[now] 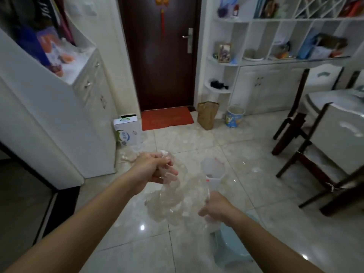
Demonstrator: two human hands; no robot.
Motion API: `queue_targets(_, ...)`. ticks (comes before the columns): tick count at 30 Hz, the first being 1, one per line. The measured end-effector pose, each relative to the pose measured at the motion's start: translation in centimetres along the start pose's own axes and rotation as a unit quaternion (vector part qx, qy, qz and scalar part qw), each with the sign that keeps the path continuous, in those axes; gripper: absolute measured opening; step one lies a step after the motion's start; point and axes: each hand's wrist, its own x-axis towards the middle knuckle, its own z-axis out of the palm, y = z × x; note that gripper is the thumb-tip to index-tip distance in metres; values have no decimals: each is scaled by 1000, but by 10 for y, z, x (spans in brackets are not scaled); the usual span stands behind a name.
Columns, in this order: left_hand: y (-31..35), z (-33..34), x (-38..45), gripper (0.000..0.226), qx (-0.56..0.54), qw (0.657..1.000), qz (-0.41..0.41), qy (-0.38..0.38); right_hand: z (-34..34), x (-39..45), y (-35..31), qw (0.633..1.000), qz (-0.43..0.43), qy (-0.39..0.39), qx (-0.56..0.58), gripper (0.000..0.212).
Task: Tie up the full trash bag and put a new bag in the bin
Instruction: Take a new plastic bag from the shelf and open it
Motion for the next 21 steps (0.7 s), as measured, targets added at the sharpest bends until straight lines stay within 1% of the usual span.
queue_targets(2, 7, -11, 27, 15, 15, 1000, -6, 15, -20, 19, -5, 999, 19, 12, -47, 13)
queue_targets(3, 10, -17, 42, 15, 22, 999, -7, 32, -31, 25, -9, 998, 34, 14, -56, 4)
queue_targets(4, 11, -21, 56, 15, 26, 998, -9, 54, -41, 35, -12, 996, 54, 15, -65, 10)
queue_targets(5, 11, -25, 69, 15, 26, 997, -11, 75, -52, 44, -13, 994, 73, 17, -75, 11)
queue_targets(6, 10, -26, 82, 15, 24, 995, -12, 96, -62, 53, -12, 993, 92, 19, -74, 7)
queue_targets(7, 8, -27, 94, 14, 19, 993, -16, 118, -72, 61, -10, 992, 108, 23, -62, 5)
queue_targets(10, 2, -24, 127, 10, 2, 984, -39, 173, -105, 75, -6, 990, 140, 29, -12, 12)
queue_targets(12, 1, -16, 147, 10, 35, 979, -62, 191, -132, 83, -1, 986, 151, 36, 57, 8)
queue_targets(14, 1, -3, 164, 11, 72, 974, -73, 201, -158, 94, 8, 976, 165, 32, 138, 16)
queue_targets(15, 2, 6, 171, 14, 89, 972, -72, 206, -171, 101, 15, 970, 166, 27, 174, 16)
queue_targets(17, 1, 25, 184, 17, 109, 969, -83, 207, -199, 114, 29, 951, 159, 16, 263, 6)
queue_targets(18, -1, 37, 189, 16, 109, 969, -95, 203, -213, 120, 36, 939, 151, 9, 309, 8)
queue_targets(20, -8, 64, 200, 16, 100, 969, -123, 190, -242, 130, 47, 915, 127, -31, 381, 19)
queue_targets(21, -11, 78, 204, 18, 89, 969, -137, 183, -256, 134, 50, 906, 118, -56, 402, 21)
